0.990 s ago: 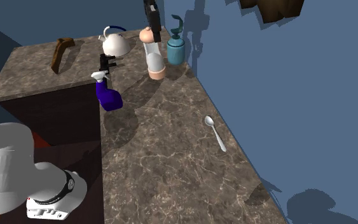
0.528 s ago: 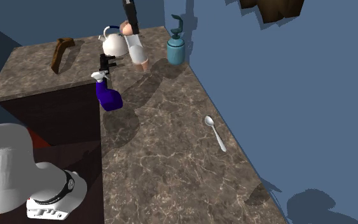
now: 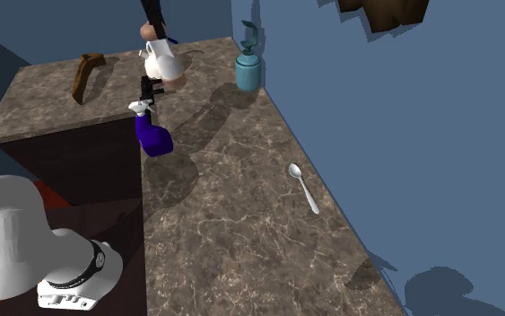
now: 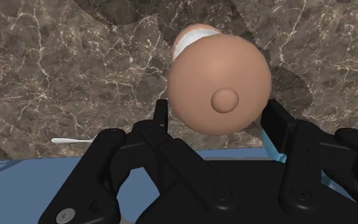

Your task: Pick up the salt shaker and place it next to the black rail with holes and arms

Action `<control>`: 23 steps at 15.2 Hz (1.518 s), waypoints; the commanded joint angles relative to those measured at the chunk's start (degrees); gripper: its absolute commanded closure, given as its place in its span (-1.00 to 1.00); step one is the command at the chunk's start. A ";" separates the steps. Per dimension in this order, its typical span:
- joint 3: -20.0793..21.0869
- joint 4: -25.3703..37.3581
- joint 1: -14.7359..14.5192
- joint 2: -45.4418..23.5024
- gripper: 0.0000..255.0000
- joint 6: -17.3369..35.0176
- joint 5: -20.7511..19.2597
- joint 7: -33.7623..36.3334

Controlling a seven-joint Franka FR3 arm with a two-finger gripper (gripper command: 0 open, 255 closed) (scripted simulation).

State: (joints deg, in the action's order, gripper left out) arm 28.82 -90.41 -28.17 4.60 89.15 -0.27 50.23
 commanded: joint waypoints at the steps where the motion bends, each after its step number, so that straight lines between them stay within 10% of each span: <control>1: 1.76 1.37 -1.34 -1.06 1.00 -0.51 -0.57 3.16; 7: 6.70 6.49 -5.79 -5.95 1.00 -1.94 -3.56 12.32; 23: 5.92 -9.68 -5.07 -2.31 1.00 11.32 -1.44 11.38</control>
State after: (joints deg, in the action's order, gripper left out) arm 34.78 -99.29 -33.28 2.13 99.75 -1.80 61.68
